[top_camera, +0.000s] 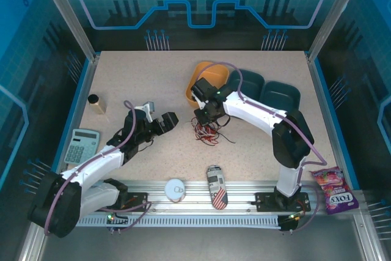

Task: Untangle the cables

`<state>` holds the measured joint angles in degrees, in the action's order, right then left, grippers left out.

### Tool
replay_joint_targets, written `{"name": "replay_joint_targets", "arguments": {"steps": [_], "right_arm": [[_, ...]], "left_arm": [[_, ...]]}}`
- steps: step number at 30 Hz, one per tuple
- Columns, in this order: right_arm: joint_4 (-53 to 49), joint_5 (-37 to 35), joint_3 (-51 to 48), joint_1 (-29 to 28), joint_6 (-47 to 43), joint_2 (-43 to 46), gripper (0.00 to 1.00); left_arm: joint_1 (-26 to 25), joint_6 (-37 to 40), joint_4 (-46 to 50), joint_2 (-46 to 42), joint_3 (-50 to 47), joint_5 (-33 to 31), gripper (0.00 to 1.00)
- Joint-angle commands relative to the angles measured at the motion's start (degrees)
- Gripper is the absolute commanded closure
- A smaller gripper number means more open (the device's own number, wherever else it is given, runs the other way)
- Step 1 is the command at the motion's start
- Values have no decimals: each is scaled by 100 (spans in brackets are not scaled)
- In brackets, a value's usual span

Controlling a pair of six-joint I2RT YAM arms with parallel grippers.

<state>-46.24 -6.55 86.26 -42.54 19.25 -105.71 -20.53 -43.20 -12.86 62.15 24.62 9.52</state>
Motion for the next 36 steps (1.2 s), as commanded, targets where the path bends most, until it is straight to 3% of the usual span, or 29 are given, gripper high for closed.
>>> {"name": "replay_joint_targets", "arguments": {"steps": [1, 10, 19, 36], "right_arm": [[-2, 195, 181, -81, 92, 347, 100], [214, 260, 189, -169, 467, 859, 100], [412, 288, 211, -226, 728, 1326, 100], [976, -66, 68, -225, 911, 2757, 100]], "left_arm": [[-104, 316, 100, -76, 214, 273, 1], [-533, 755, 179, 360, 528, 492, 3], [-1171, 497, -392, 1085, 672, 233, 8], [-1349, 365, -841, 1208, 618, 112, 3]]}}
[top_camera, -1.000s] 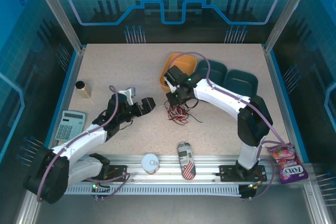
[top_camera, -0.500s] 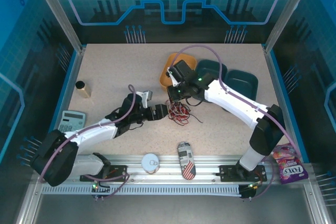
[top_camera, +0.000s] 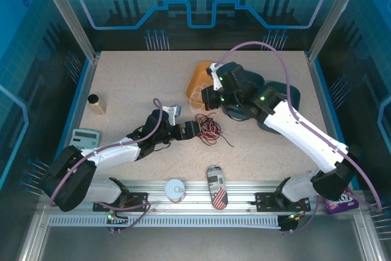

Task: Untangle the cables

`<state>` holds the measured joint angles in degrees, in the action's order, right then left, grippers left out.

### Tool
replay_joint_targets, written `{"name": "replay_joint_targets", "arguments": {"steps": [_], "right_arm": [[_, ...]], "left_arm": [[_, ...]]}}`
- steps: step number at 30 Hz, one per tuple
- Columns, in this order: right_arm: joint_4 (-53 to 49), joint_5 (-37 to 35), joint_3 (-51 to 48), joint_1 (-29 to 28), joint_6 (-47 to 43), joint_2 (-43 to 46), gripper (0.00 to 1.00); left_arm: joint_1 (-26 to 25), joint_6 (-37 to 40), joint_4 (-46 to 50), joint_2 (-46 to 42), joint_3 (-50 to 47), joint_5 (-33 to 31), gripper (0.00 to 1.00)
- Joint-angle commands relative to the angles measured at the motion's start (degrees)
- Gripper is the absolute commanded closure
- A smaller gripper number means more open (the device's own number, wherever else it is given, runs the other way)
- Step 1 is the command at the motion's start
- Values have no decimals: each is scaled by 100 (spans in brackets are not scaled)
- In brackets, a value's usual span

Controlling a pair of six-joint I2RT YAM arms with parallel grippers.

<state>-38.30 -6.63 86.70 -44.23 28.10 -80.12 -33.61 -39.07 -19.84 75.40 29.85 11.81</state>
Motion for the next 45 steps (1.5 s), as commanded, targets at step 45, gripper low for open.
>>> {"name": "replay_joint_targets", "arguments": {"steps": [45], "right_arm": [[-588, -923, -1827, 4420, -353, 813, 100]], "left_arm": [[-42, 211, 476, -815, 74, -587, 1]]}}
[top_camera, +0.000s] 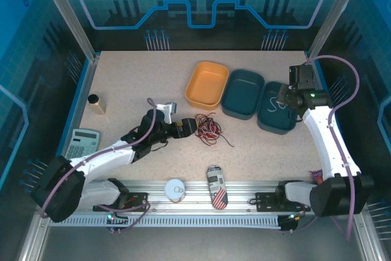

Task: Untangle the cables

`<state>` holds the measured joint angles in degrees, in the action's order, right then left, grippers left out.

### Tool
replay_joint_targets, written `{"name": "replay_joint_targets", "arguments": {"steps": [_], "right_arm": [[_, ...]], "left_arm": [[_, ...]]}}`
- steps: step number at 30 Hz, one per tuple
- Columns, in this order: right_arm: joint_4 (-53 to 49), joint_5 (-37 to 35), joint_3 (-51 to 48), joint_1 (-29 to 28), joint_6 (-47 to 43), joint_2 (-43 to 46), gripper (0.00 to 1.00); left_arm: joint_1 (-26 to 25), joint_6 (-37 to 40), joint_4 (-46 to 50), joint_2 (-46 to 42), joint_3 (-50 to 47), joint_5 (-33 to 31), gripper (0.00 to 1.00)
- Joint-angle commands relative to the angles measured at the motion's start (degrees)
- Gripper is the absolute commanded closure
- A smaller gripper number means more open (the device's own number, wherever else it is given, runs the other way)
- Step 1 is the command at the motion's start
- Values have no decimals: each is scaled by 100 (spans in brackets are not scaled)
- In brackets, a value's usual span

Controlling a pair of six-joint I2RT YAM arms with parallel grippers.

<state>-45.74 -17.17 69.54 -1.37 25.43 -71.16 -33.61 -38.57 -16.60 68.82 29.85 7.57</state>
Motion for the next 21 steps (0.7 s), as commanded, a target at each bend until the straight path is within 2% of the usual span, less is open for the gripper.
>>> {"name": "replay_joint_targets", "arguments": {"steps": [1, 9, 16, 21], "right_arm": [[178, 147, -145, 163, -87, -137, 100], [267, 284, -317, 260, -91, -500, 88], [267, 483, -431, 265, -71, -521, 65], [180, 837, -513, 226, 34, -341, 64]], "left_arm": [[-36, 142, 180, -182, 65, -199, 1], [-38, -33, 260, -306, -18, -359, 1], [-40, 15, 653, -308, 186, -335, 1], [-41, 32, 649, -328, 196, -352, 1]]}}
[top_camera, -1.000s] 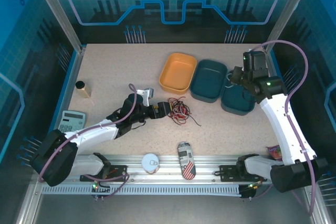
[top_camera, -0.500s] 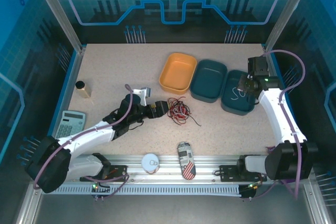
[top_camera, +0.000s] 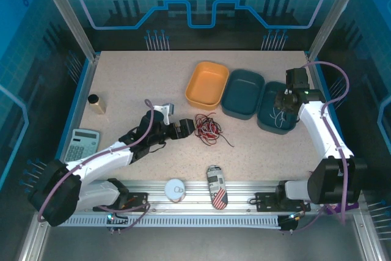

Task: Untangle the cables

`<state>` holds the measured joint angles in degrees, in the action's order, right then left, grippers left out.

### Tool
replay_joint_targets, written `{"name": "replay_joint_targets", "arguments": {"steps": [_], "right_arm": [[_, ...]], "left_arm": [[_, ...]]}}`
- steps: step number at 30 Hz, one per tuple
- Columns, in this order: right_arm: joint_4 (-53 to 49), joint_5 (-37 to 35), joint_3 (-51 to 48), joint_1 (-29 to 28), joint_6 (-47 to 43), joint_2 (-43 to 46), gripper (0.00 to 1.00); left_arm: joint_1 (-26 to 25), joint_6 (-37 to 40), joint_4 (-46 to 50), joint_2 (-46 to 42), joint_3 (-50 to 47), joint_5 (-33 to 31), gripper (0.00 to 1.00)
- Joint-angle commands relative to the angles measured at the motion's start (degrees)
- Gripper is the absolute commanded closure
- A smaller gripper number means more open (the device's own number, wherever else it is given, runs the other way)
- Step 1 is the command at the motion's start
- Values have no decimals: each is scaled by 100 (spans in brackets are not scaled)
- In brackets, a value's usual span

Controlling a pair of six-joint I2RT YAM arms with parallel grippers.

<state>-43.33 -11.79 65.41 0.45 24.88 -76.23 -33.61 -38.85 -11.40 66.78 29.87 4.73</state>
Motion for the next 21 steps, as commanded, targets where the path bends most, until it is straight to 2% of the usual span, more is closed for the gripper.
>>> {"name": "replay_joint_targets", "arguments": {"steps": [1, 5, 8, 13, 21], "right_arm": [[-78, 372, -130, -20, 125, 234, 64], [-183, 435, -276, -506, 382, 543, 63], [-155, 397, -417, -1179, 690, 768, 60], [216, 627, -716, -2184, 1301, 832, 59], [527, 495, -650, -3409, 1852, 229, 62]], "left_arm": [[-38, 49, 117, -118, 195, -69, 1], [-41, 31, 35, 3, 234, 12, 1], [-79, 224, 160, 187, 455, 168, 1], [-254, 440, 716, 623, 982, 1, 1], [-278, -319, 916, 1442, 1599, -175, 6]]}}
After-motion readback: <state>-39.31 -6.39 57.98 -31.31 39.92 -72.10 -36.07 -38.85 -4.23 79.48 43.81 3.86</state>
